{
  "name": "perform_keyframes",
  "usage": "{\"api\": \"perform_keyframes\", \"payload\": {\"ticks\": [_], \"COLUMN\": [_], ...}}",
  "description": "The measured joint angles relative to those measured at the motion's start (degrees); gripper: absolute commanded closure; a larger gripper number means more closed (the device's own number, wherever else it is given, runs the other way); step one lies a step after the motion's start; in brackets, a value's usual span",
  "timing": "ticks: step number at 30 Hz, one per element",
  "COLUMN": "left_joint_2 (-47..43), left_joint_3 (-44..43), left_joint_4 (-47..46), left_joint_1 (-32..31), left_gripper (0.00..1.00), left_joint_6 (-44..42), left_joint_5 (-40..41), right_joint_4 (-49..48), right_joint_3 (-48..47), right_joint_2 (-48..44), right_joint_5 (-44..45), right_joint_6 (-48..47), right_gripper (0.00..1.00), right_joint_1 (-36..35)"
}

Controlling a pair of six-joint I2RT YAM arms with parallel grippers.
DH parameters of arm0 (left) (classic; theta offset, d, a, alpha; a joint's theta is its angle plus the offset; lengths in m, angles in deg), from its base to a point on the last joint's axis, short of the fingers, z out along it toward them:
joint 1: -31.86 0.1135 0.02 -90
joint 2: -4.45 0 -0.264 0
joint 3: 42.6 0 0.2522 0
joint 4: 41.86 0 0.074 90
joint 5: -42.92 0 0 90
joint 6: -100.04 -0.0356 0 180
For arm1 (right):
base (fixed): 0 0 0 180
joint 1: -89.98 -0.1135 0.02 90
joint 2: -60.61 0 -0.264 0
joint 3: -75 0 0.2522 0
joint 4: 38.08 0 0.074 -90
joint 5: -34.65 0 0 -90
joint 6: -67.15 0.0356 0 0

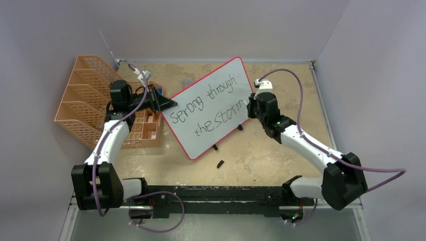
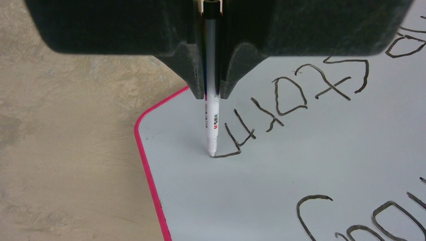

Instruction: Write a sentence on the whiteboard

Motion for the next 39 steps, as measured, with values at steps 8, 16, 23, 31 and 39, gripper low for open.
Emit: {"api": "perform_keyframes", "payload": {"ticks": [8,16,23,31,39], "left_joint_2": [0.0,0.0,-0.09,-0.28,-0.28], "left_joint_3": [0.0,0.0,0.0,-0.22,-4.24], "left_joint_4": [0.0,0.02,0.04,0.87,1.68], "left_joint_1": [0.0,0.0,0.0,0.0,0.11], "left_gripper": [1.0,1.0,1.0,0.9,0.58], "left_joint_6": [0.0,0.0,0.0,-0.13,-0.59], "left_joint_5": [0.0,0.0,0.04,0.61,3.87], "right_joint_4": [1.75,3.26,3.91,5.44,5.4], "right_joint_3": [0.02,0.02,0.02,0.02,0.02], "right_joint_2": [0.0,0.02,0.0,-4.55,-12.24], "right_joint_5": [-0.09,-0.13,-0.11,-1.73,-2.97], "right_joint_6": [0.24,0.68,0.85,0.79,0.39], "right_gripper": [1.0,1.0,1.0,1.0,1.0], "right_joint_1": [0.0,0.0,0.0,0.0,-0.02]}}
